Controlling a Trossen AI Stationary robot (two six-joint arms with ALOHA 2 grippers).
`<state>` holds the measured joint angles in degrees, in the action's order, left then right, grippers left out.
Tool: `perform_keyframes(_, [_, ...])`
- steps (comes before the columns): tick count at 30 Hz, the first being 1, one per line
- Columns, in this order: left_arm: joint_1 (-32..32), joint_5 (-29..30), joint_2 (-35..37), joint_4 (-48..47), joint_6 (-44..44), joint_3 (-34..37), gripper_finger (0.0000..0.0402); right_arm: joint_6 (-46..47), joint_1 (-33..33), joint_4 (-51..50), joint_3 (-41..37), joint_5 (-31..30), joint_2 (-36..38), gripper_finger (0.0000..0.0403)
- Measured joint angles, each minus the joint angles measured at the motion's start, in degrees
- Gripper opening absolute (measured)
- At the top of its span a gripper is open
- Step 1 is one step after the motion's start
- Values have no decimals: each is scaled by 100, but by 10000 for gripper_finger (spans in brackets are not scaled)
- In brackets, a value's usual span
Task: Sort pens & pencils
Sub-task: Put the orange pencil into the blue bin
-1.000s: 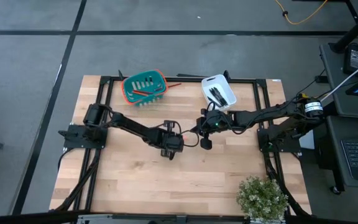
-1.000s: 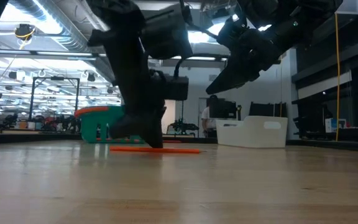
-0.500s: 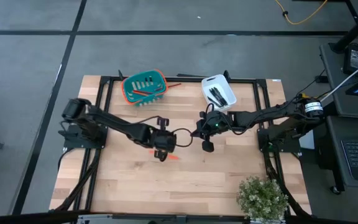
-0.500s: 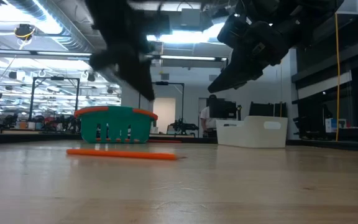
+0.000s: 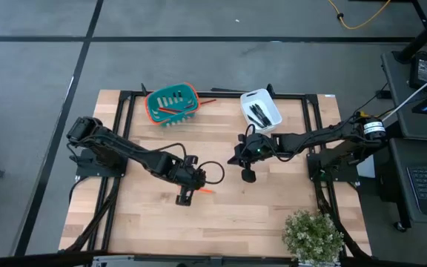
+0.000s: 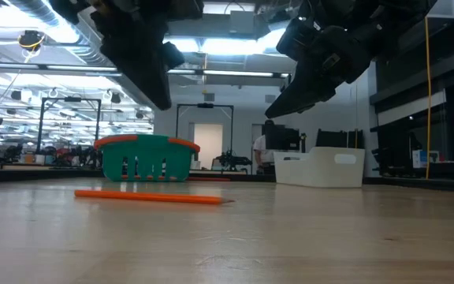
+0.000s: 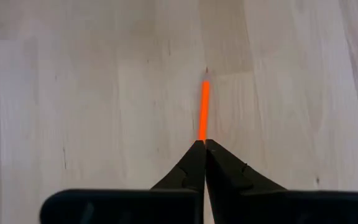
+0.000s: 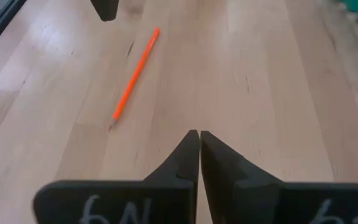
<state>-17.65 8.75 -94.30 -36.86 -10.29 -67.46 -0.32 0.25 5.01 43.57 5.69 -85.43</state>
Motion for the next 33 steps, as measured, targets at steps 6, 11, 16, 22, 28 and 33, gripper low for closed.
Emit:
perform_keyframes(6, [-107, 224, 4, 60, -165, 0, 49, 0, 0, 43, 0, 39, 0, 18])
perform_keyframes(11, [-120, 520, 4, 46, -428, 0, 95, 2, 0, 45, 0, 46, 0, 18])
perform_keyframes(16, [-117, 377, 4, 45, -433, -2, 120, 2, 0, 45, 0, 50, 0, 18])
perform_keyframes(22, [-117, -181, 9, 60, -463, 94, 123, 4, 0, 45, 0, 55, 0, 18])
perform_keyframes(28, [-98, -255, 9, 534, -463, 437, 123, 19, 0, 46, 0, 55, 0, 18])
perform_keyframes(33, [-98, -255, 9, 843, -458, 560, 119, 22, 0, 47, 0, 55, 0, 18])
